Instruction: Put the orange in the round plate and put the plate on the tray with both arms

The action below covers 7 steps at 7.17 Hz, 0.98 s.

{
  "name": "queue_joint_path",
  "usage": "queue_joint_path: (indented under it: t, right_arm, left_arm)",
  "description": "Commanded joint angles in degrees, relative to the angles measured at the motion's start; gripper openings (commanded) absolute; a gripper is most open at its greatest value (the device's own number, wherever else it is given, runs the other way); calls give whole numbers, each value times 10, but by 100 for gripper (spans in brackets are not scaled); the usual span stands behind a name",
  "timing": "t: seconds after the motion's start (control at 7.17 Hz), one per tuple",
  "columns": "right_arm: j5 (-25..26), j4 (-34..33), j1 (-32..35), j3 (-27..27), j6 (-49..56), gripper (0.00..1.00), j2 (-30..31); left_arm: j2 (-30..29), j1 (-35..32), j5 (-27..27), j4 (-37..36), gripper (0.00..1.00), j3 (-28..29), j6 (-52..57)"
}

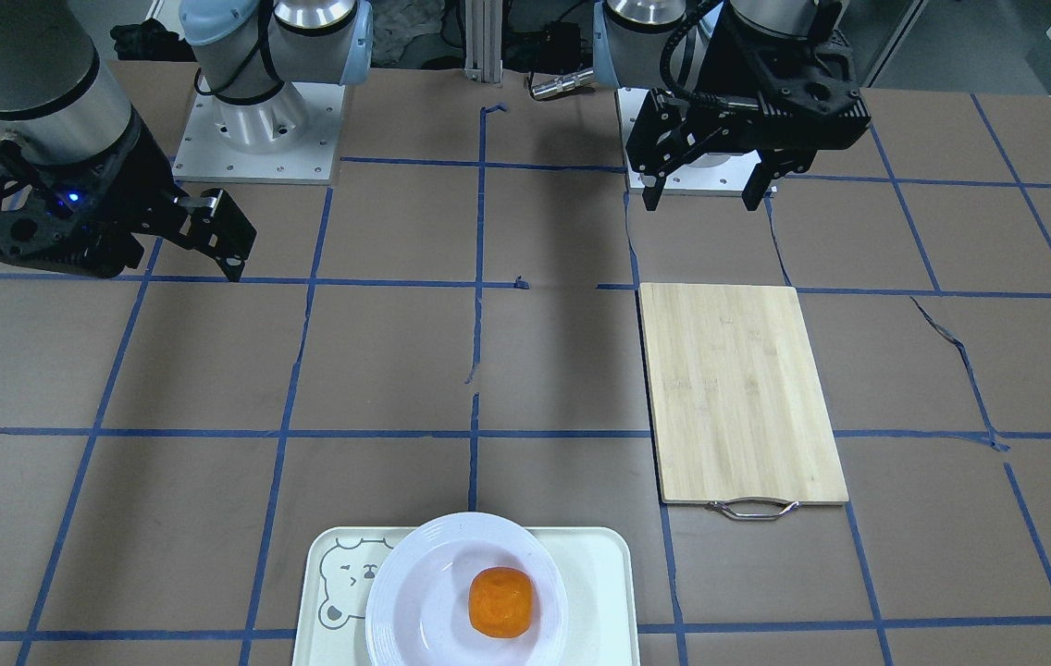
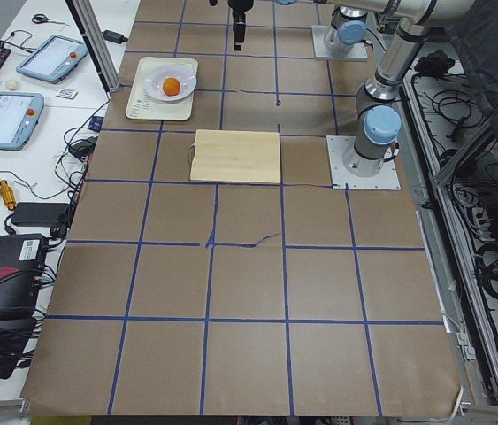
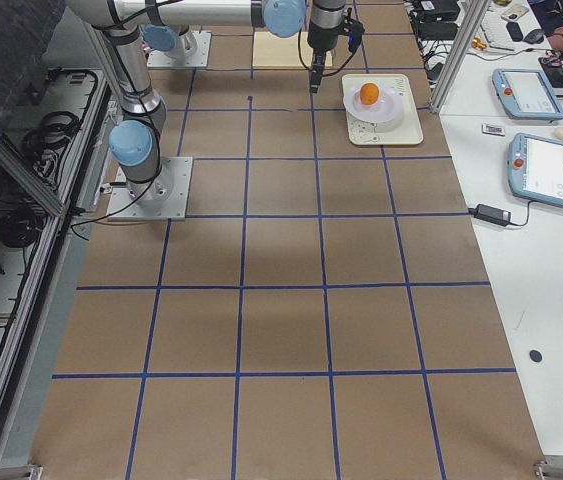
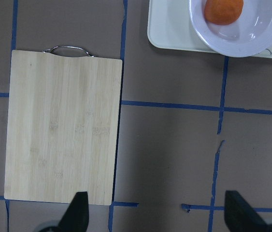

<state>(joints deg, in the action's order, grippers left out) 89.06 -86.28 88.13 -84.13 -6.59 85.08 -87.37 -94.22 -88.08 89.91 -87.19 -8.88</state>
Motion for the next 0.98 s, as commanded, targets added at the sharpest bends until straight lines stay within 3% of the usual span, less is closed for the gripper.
queue_joint_path:
  t: [0.0, 0.84]
  right_arm:
    - [1, 1, 1, -10, 0, 100, 18]
    - [1, 1, 1, -30, -4, 100, 33]
  left_arm:
    - [-1, 0, 1, 0, 100, 0, 0]
    - [-1, 0, 0, 0, 100, 0, 0]
